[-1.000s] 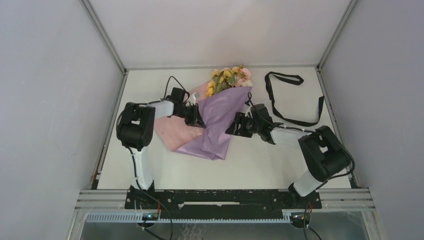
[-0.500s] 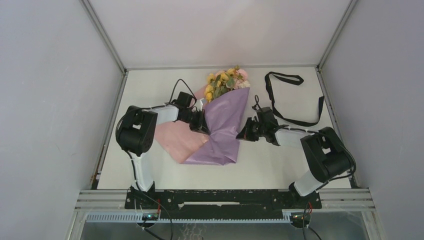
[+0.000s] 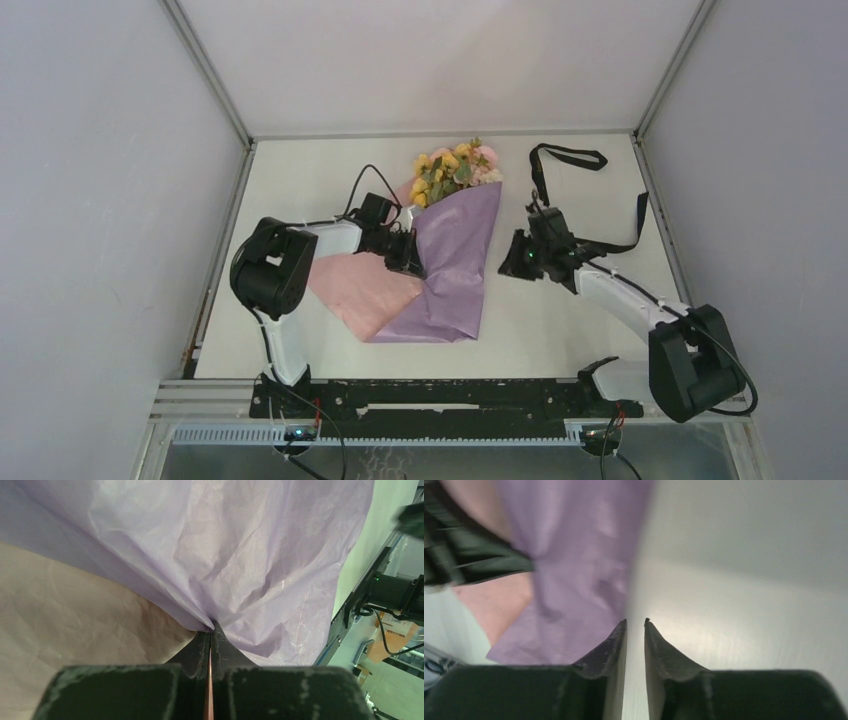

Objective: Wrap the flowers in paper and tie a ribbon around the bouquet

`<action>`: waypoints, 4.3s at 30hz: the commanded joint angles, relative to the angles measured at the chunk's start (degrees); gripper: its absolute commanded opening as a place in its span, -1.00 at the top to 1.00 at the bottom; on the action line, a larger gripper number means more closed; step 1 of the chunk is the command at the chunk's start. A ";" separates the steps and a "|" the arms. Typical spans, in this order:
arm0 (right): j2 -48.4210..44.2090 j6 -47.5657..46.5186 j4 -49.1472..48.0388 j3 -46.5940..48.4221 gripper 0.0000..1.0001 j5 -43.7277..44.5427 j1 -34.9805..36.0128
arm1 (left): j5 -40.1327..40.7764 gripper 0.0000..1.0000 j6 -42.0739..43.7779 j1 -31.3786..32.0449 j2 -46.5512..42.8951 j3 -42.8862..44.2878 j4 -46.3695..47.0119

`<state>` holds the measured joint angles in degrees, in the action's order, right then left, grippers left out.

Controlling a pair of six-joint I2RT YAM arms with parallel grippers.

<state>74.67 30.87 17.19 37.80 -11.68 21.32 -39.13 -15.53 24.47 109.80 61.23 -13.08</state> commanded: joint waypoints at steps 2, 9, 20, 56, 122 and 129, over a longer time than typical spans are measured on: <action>-0.09 -7.97 -0.13 10.53 0.69 1.24 5.41 | -0.22 1.00 -0.20 -0.30 -1.43 -2.84 3.96; 15.36 -4.60 -13.13 10.98 1.00 -13.58 2.67 | -0.81 1.00 -0.64 -0.30 -2.33 -3.13 4.39; 23.27 -4.62 -11.29 9.45 1.00 -5.21 -3.20 | 0.66 1.00 0.49 -0.28 -1.72 -3.26 4.57; 23.81 2.74 -9.92 7.78 1.00 0.22 26.20 | 13.03 -0.26 18.34 -8.70 -14.01 8.31 -23.57; 25.28 1.97 -13.39 6.58 1.00 4.21 28.84 | 23.12 -0.94 14.61 -41.40 -15.16 0.78 -21.81; 25.44 1.36 -13.10 6.56 1.00 4.54 28.69 | 14.13 -0.88 11.77 -40.85 -4.29 3.88 -21.75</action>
<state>97.71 33.78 -1.08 46.41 -11.42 49.95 -19.25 -1.58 -17.19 101.08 63.51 -36.58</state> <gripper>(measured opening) 0.006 0.956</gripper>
